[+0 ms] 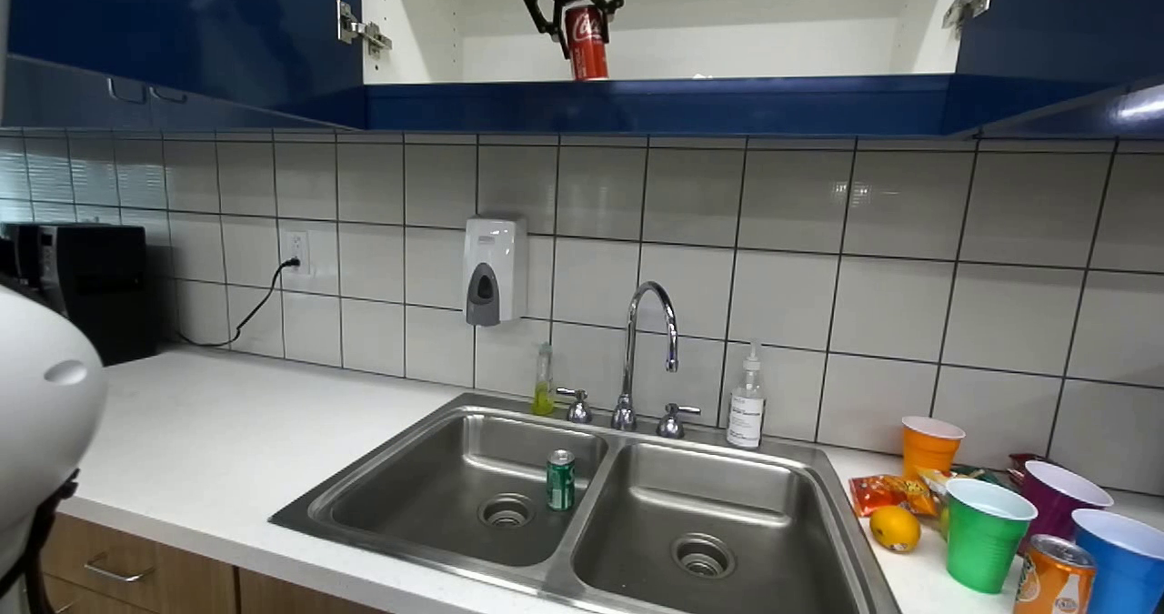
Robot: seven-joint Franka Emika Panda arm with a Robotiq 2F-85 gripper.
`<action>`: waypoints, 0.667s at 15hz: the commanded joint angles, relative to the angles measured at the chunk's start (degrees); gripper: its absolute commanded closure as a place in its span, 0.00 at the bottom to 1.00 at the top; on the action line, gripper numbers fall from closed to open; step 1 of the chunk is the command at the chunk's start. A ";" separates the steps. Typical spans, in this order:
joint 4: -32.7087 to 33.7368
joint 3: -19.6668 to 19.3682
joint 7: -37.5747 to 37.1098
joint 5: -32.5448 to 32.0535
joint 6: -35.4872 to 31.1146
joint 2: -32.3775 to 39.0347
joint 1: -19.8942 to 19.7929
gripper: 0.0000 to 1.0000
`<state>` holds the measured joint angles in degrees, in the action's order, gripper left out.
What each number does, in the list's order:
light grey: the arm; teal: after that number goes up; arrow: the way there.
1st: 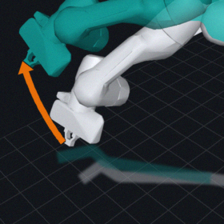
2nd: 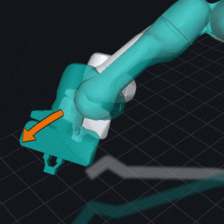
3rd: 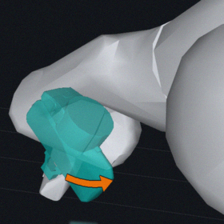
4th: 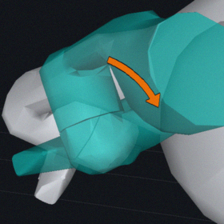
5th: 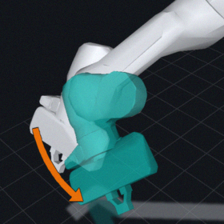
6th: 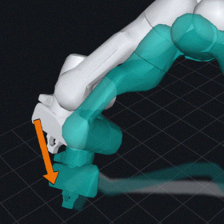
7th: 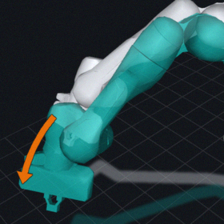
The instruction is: Move the Cola can to the open cabinet
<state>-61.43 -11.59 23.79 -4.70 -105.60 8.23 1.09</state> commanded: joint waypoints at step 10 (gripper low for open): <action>8.39 -1.52 0.36 4.64 -1.03 6.62 -1.69 0.59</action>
<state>-56.79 -12.93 23.75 -1.85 -106.97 12.63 0.54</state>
